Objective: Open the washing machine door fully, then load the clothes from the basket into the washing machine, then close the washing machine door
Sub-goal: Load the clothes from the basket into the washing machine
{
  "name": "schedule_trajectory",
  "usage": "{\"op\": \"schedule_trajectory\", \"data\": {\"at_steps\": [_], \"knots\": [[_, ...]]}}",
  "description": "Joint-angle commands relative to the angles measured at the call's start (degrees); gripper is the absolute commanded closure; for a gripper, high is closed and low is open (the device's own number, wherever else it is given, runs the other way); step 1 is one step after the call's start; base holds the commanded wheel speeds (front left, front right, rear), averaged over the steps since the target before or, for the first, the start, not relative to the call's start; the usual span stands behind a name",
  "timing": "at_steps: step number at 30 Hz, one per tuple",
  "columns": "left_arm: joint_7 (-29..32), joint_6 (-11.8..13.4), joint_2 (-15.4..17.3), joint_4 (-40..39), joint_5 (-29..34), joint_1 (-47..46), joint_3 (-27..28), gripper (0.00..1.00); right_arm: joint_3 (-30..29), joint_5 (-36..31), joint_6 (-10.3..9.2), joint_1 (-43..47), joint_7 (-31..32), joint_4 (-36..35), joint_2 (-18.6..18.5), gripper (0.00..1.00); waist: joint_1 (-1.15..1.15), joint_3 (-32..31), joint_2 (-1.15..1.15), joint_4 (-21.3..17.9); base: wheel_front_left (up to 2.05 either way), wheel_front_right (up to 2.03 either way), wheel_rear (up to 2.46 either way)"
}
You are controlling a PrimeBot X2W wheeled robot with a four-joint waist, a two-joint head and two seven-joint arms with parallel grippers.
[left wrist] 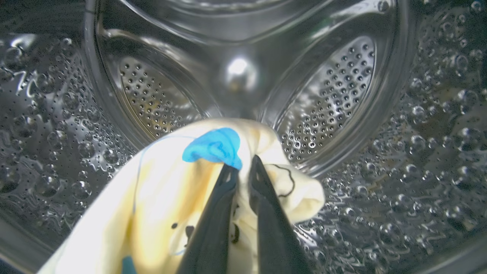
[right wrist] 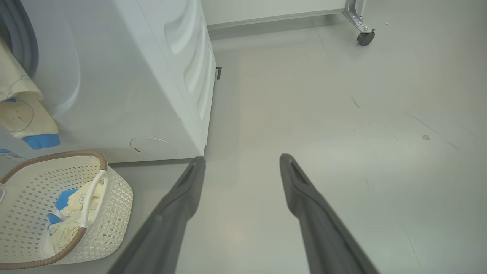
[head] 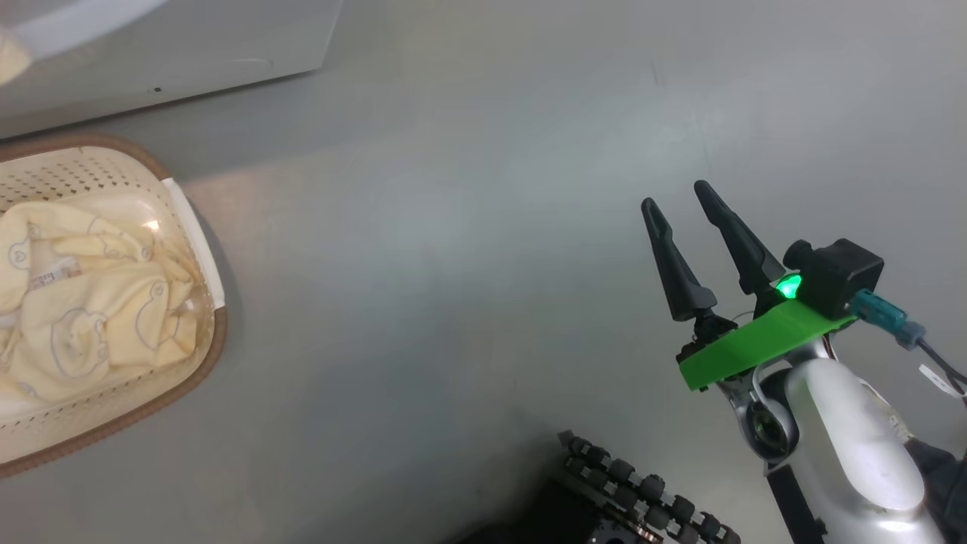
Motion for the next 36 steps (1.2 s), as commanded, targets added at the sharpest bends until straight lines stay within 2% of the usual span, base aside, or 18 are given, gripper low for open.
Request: {"op": "schedule_trajectory", "data": {"at_steps": [1,5,9,10,11,18,27,30,36], "knots": [[-2.6,-0.3,2.9,-0.9,0.7,-4.4,1.3,1.0,1.1,0.9,-0.01,0.4,-0.6,-0.7,-0.6,0.0,-0.01,1.1,0.0,-1.2,0.0,0.0,0.0],[-6.3,-0.5,3.1,1.5,1.3,-7.7,1.5,1.0,1.5,1.7,-0.01,0.1,-0.7,-0.4,-0.6,0.0,-0.01,1.9,0.0,-2.1,0.0,0.0,0.0],[-7.0,-1.5,1.9,5.1,0.4,-8.6,1.8,1.0,1.7,2.2,-0.01,0.0,-0.8,-0.6,-0.6,0.0,-0.01,2.4,0.0,-2.4,0.0,0.0,0.0],[-6.9,-2.0,1.6,6.3,0.0,-8.6,1.9,0.18,1.8,2.3,-0.01,0.0,-0.8,-0.6,-0.6,0.0,-0.01,2.3,0.0,-2.4,0.0,0.0,0.0],[-6.9,-2.1,1.5,7.4,0.0,-8.5,1.7,0.0,1.9,2.4,-0.01,0.1,-0.8,-0.6,-0.6,0.0,-0.01,2.2,0.0,-2.3,0.0,0.0,0.0],[-7.3,-3.4,0.7,11.9,-0.7,-6.9,1.3,0.0,1.6,1.9,-0.01,0.1,-0.8,-0.3,-0.6,0.0,-0.01,0.9,0.0,-1.5,0.0,0.0,0.0],[-7.9,-3.3,-2.2,14.9,-3.0,0.5,2.5,0.0,0.2,-0.6,-0.01,0.5,-0.8,0.7,-0.6,0.0,-0.01,-3.7,0.0,1.4,0.0,0.0,0.0],[-8.0,-2.8,-3.7,14.1,-3.8,4.0,3.2,0.0,-0.5,-1.5,-0.01,0.7,-0.8,1.2,-0.6,0.0,-0.01,-5.6,0.0,2.7,0.0,0.0,0.0],[-8.0,-0.3,-6.0,6.7,-3.8,13.8,5.4,0.0,-2.1,-3.4,-0.01,1.6,-0.5,1.9,-0.6,0.0,-0.01,-10.0,0.0,4.9,0.0,0.0,0.0]]}}
